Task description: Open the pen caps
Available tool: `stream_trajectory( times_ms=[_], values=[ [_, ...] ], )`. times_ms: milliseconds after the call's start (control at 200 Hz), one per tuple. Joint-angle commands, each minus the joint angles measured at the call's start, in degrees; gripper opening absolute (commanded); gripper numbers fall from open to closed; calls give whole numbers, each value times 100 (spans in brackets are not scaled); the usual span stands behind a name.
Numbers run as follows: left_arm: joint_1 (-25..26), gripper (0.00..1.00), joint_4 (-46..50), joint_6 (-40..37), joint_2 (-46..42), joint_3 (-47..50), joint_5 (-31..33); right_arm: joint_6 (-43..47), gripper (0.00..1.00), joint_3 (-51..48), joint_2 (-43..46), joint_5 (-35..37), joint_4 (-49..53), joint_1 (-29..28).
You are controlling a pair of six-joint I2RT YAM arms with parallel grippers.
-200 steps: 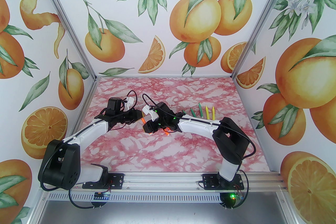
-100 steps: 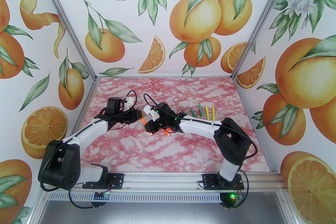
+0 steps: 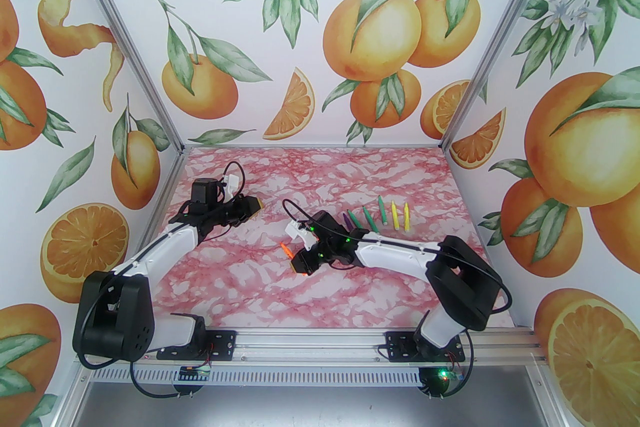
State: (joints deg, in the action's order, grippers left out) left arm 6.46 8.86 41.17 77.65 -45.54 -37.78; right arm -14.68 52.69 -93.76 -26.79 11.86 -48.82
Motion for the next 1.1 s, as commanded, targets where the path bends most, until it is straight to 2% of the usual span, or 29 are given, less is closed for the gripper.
stream_trajectory(
  times_ms=[0, 155, 460, 710, 896, 1091],
  values=[
    [22, 0, 897, -603, -274, -356, 596, 2, 0, 86, 235, 429, 186, 53],
    [22, 0, 2206, -1386, -585, -284, 1590, 33, 0, 734, -222, 1800, 1112, 21],
    [159, 0, 2842, -1497, -722, 466, 2399, 59, 0, 1627, -1205, 2550, 1816, -135],
    [434, 0, 3041, -1431, -594, 519, 2729, 103, 0, 1862, -1576, 2568, 1998, -129],
    [539, 0, 2797, -1408, -177, 586, 2639, 112, 0, 1954, -1772, 2758, 2129, -122],
    [585, 0, 2695, -1482, 155, 564, 2780, 140, 8, 1978, -1837, 2880, 2207, -124]
  ],
)
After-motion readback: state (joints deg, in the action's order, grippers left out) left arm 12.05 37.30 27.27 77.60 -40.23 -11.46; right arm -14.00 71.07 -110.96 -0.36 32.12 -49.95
